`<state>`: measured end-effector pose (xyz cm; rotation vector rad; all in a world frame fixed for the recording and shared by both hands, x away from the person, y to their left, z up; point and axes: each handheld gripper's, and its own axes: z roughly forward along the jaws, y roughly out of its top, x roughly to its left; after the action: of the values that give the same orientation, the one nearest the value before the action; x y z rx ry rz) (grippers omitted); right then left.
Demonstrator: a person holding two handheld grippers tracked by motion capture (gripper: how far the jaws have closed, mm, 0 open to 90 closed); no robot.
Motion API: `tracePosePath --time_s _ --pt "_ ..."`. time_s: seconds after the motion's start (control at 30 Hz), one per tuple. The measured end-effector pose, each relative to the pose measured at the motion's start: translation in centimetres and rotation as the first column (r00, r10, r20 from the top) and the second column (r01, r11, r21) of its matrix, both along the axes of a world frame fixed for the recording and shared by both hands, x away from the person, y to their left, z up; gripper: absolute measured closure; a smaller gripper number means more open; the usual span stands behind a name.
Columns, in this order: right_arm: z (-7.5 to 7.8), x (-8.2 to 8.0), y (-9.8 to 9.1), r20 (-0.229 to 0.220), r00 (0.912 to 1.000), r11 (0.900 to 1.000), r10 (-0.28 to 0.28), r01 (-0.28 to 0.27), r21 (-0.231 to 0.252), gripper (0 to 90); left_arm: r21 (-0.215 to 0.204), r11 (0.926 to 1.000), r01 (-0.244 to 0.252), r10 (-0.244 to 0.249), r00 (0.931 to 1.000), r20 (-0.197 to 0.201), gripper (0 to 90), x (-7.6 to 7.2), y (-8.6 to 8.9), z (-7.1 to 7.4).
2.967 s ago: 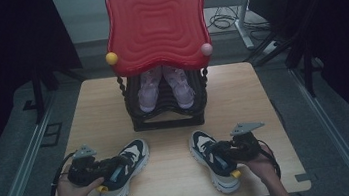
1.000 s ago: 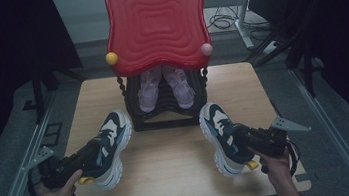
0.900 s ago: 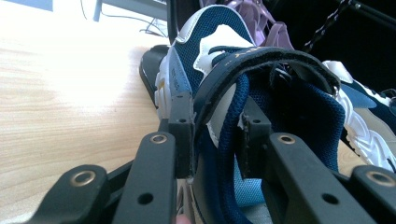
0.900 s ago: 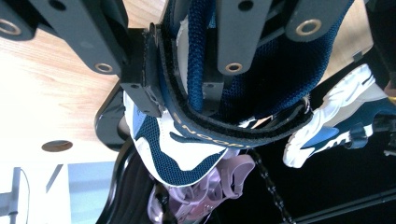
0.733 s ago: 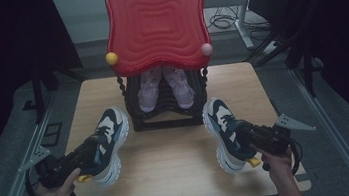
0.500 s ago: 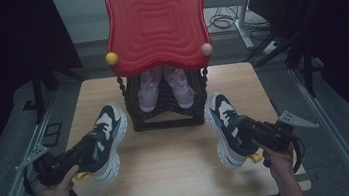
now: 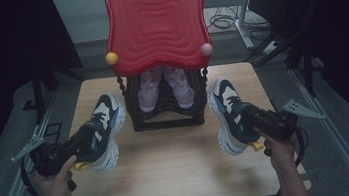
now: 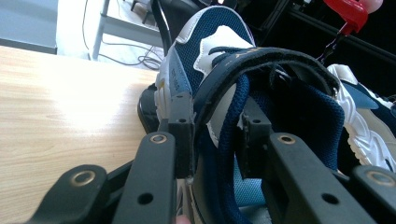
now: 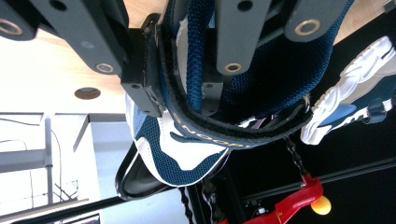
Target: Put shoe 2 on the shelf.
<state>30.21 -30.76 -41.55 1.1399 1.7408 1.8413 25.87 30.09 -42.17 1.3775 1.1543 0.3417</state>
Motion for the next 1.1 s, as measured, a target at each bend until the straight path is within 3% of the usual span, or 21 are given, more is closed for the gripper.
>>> tracePosePath --time_s 0.43,1.1 --pt "1.2 0.7 -0.6 0.019 0.9993 0.9995 -0.032 0.032 -0.004 71.9 -0.014 0.9999 -0.009 0.009 0.9999 0.010 72.0 1.1 0.1 0.7" --pt "4.7 2.1 -0.5 0.093 0.9942 0.9985 -0.053 0.051 0.019 71.9 -0.031 0.9994 -0.017 0.019 0.9984 0.054 71.9 2.9 0.9 3.5"
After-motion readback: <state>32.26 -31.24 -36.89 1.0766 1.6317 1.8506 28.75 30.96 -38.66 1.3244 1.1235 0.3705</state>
